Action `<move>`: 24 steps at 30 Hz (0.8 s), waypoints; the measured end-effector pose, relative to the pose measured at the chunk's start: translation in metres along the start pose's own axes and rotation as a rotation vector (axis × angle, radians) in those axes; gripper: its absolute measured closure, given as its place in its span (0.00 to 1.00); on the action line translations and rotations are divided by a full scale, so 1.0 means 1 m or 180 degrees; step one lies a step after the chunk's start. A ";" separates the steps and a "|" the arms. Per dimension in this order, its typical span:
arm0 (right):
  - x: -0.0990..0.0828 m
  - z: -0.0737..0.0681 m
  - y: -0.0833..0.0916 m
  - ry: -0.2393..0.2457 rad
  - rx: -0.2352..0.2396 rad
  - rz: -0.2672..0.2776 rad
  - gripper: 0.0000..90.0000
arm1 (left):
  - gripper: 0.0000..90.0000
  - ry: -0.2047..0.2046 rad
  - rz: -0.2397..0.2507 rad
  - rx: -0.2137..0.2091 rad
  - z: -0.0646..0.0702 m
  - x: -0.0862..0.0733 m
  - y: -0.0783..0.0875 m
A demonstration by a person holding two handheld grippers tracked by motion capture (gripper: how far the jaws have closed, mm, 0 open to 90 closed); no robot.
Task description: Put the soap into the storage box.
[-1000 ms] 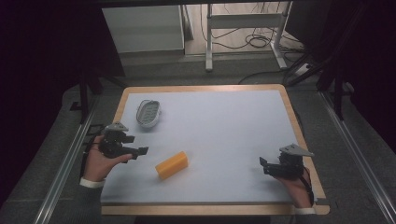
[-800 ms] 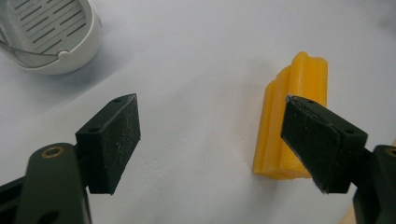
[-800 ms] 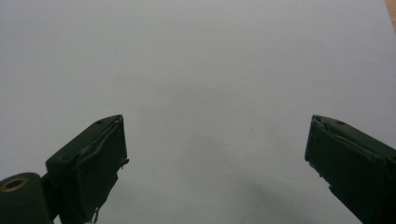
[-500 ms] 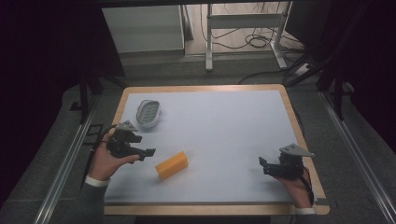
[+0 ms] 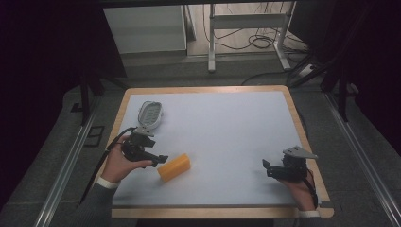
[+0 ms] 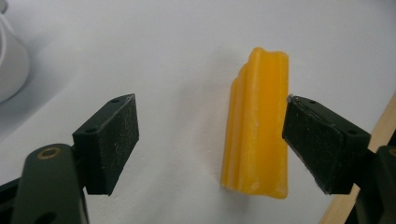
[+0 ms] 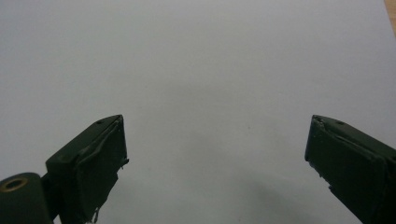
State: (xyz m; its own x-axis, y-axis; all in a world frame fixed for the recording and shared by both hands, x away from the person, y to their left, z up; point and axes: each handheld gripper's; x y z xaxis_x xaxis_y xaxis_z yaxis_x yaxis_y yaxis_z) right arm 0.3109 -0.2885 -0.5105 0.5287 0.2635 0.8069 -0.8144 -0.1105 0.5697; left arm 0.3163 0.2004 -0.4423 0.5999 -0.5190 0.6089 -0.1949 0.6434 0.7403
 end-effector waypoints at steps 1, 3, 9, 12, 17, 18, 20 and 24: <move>0.000 0.000 0.000 0.0001 -0.0001 0.0000 0.06 | 0.21 -0.0008 -0.0006 -0.0013 0.001 0.001 -0.001; 0.000 0.000 0.000 0.0000 -0.0002 0.0001 0.06 | 0.21 -0.0030 -0.0040 -0.0019 0.003 0.003 -0.005; 0.000 0.000 0.000 -0.0002 -0.0007 0.0002 0.06 | 0.21 -0.0076 -0.0100 -0.0047 0.007 0.008 -0.011; 0.000 0.000 0.000 0.0000 -0.0012 -0.0002 0.06 | 0.21 -0.0093 -0.0155 -0.0051 0.010 0.009 -0.015; 0.000 0.000 0.000 -0.0002 -0.0017 -0.0019 0.06 | 0.20 -0.0121 -0.0216 -0.0061 0.014 0.010 -0.020; 0.000 0.000 0.000 0.0000 -0.0016 -0.0019 0.06 | 0.20 -0.0129 -0.0248 -0.0087 0.015 0.010 -0.025; 0.000 0.000 0.000 0.0000 -0.0013 -0.0016 0.06 | 0.20 -0.0136 -0.0300 -0.0102 0.017 0.010 -0.030; 0.000 0.000 0.000 -0.0011 -0.0020 -0.0021 0.06 | 0.20 -0.0139 -0.0398 -0.0104 0.019 0.010 -0.040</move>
Point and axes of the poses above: each handheld gripper's, and its own axes: y roughly backward along the jaws, x roughly out of its top, z roughly to its right, and after that the axes turned 13 degrees about -x, right-handed
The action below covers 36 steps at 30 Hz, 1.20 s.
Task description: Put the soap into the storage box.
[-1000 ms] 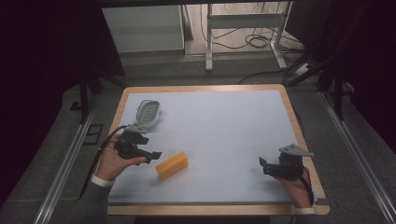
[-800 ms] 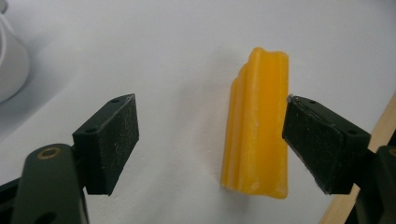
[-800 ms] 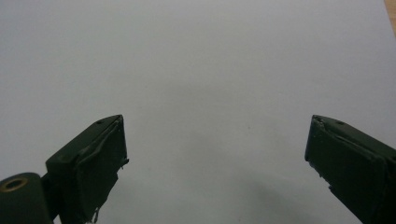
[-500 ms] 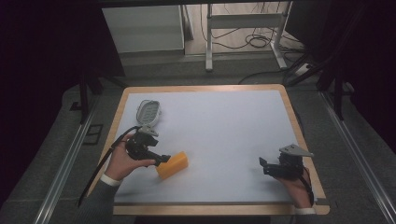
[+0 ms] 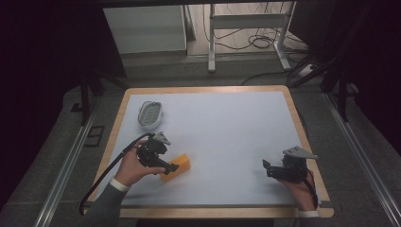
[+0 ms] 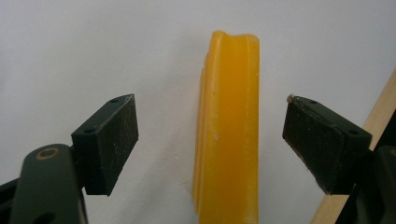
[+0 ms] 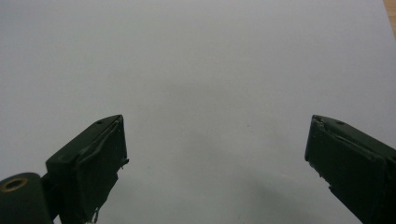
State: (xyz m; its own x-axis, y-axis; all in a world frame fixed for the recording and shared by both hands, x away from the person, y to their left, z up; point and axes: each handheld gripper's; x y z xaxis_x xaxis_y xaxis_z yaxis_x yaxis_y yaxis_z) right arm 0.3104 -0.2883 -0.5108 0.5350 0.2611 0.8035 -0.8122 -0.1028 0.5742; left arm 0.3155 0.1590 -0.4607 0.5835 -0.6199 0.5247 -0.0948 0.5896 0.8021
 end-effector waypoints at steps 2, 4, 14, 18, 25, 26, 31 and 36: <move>0.000 0.000 0.000 0.0005 0.0000 -0.0006 0.06 | 0.20 0.0004 -0.0022 0.0010 0.000 0.000 -0.002; 0.000 0.000 -0.001 0.0010 0.0005 -0.0010 0.06 | 0.20 0.0012 -0.0065 0.0054 0.000 0.000 -0.006; 0.000 -0.001 -0.001 0.0026 0.0009 -0.0003 0.06 | 0.23 0.0014 -0.0291 0.0078 0.001 0.001 -0.028; 0.000 -0.002 -0.001 0.0038 0.0023 -0.0006 0.06 | 0.31 0.0035 -0.0341 0.0115 0.002 0.001 -0.036; -0.001 -0.002 -0.001 0.0032 0.0015 -0.0007 0.06 | 0.45 0.0046 -0.0422 0.0155 0.003 0.000 -0.044; -0.001 -0.002 -0.002 0.0035 0.0015 -0.0014 0.06 | 0.48 0.0066 -0.0434 0.0161 0.002 -0.001 -0.045; -0.001 -0.001 -0.002 0.0031 0.0016 -0.0016 0.06 | 0.59 0.0111 -0.0474 0.0074 0.001 -0.002 -0.049; -0.001 -0.001 -0.001 0.0031 0.0015 -0.0013 0.06 | 0.65 0.0115 -0.0458 0.0076 0.001 -0.003 -0.049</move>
Point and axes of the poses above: each handheld gripper's, and its own axes: y roughly backward along the jaws, x roughly out of its top, z roughly to its right, and after that the axes turned 13 degrees about -x, right-handed
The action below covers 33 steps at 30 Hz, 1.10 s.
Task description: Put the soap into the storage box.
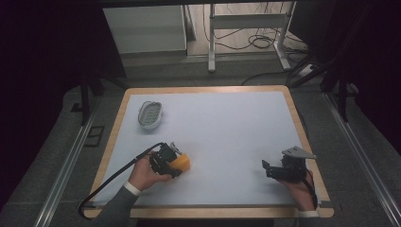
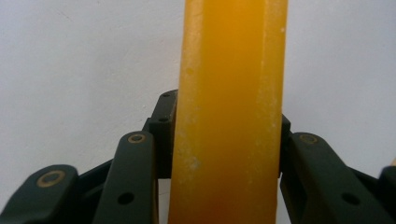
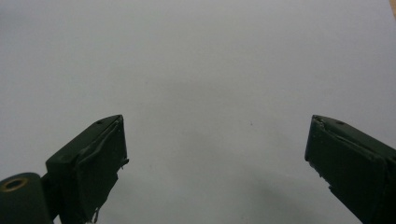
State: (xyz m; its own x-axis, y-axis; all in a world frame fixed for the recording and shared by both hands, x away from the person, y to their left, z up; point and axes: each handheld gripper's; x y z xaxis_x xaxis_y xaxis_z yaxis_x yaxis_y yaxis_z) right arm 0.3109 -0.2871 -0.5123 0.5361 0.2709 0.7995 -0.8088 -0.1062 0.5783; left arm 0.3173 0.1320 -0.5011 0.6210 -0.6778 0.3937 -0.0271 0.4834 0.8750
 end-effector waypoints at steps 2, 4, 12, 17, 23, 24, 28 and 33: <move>0.000 0.000 0.000 0.0000 0.0001 -0.0001 0.06 | 0.66 -0.0001 0.0006 0.0001 0.000 0.000 0.000; 0.000 0.000 0.000 0.0000 0.0000 -0.0002 0.06 | 0.66 -0.0003 0.0023 -0.0004 0.000 0.000 0.000; 0.000 0.001 0.000 -0.0010 -0.0012 -0.0011 0.06 | 0.67 0.0029 0.0140 -0.0138 -0.004 0.001 0.008; 0.000 0.001 0.000 -0.0016 -0.0014 -0.0005 0.06 | 0.67 0.0061 0.0274 -0.0134 -0.006 0.001 0.021; 0.000 0.001 0.001 -0.0032 -0.0021 0.0007 0.06 | 0.67 0.0103 0.0415 -0.0109 -0.012 0.002 0.036; 0.000 0.001 0.001 -0.0032 -0.0022 0.0002 0.06 | 0.67 0.0106 0.0424 -0.0099 -0.012 0.003 0.038; 0.000 0.001 0.001 -0.0017 -0.0016 0.0004 0.06 | 0.67 0.0100 0.0471 -0.0121 -0.015 0.007 0.042; 0.000 0.002 0.001 -0.0024 -0.0027 0.0010 0.06 | 0.67 0.0105 0.0483 -0.0113 -0.017 0.008 0.046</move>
Point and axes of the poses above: each handheld gripper's, and its own axes: y roughly backward along the jaws, x roughly out of its top, z roughly to its right, and after that the axes turned 13 degrees about -x, right-handed
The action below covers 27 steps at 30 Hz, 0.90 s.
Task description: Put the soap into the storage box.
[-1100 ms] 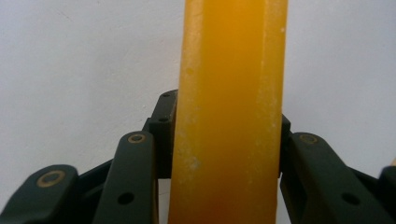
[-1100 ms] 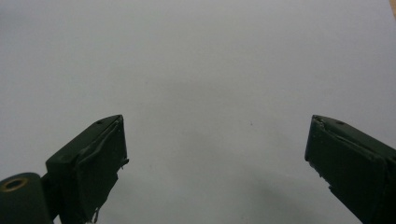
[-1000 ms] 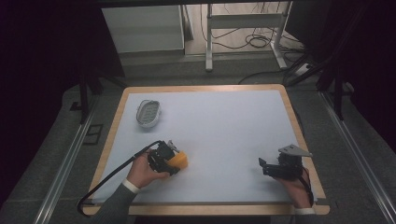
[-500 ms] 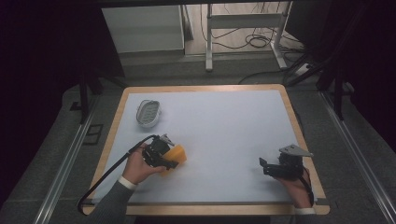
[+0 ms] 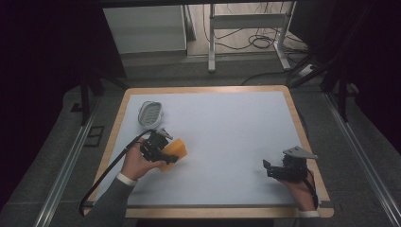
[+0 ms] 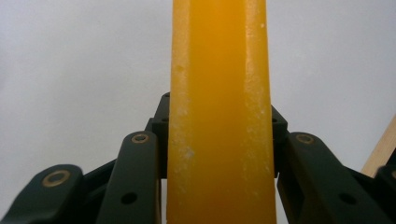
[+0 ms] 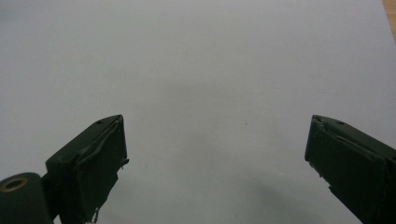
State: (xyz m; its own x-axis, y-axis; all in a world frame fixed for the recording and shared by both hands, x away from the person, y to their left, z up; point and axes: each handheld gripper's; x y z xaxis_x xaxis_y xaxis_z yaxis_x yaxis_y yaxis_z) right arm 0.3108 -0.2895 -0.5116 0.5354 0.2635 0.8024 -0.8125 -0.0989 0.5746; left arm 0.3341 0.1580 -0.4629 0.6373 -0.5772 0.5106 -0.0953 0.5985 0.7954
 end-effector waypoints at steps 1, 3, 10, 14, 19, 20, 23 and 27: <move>0.000 0.000 0.000 0.0000 -0.0001 0.0000 0.06 | 0.67 0.0009 0.0015 0.0004 -0.001 0.000 0.001; 0.000 0.000 0.000 -0.0002 0.0002 0.0001 0.06 | 0.67 0.0020 0.0029 0.0013 -0.002 0.000 0.004; 0.000 0.000 0.000 -0.0003 -0.0003 -0.0004 0.06 | 0.67 -0.0023 0.0122 0.0108 -0.001 0.005 0.017; 0.000 0.000 0.000 0.0004 0.0001 -0.0004 0.06 | 0.67 -0.0021 0.0155 0.0098 -0.003 0.009 0.023; 0.000 0.001 0.000 -0.0013 -0.0009 -0.0008 0.06 | 0.67 -0.0004 0.0179 0.0133 -0.006 0.013 0.028; 0.000 0.001 0.000 -0.0013 -0.0009 -0.0008 0.06 | 0.67 0.0004 0.0182 0.0133 -0.007 0.013 0.029; 0.000 0.001 0.000 -0.0007 -0.0007 -0.0005 0.06 | 0.67 0.0024 0.0211 0.0156 -0.010 0.014 0.031; 0.000 0.001 0.000 -0.0003 -0.0007 -0.0002 0.06 | 0.67 0.0059 0.0244 0.0169 -0.015 0.015 0.036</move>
State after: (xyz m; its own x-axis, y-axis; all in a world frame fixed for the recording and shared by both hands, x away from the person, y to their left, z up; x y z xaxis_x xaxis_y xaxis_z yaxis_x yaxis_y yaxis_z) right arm 0.3109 -0.2902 -0.5117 0.5360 0.2626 0.8023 -0.8127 -0.0966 0.5746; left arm 0.3516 0.1791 -0.4317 0.6405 -0.5201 0.5650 -0.1845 0.6100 0.7706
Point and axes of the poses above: each handheld gripper's, and its own axes: y roughly backward along the jaws, x roughly out of its top, z roughly to its right, and after that the axes turned 13 degrees about -x, right-handed
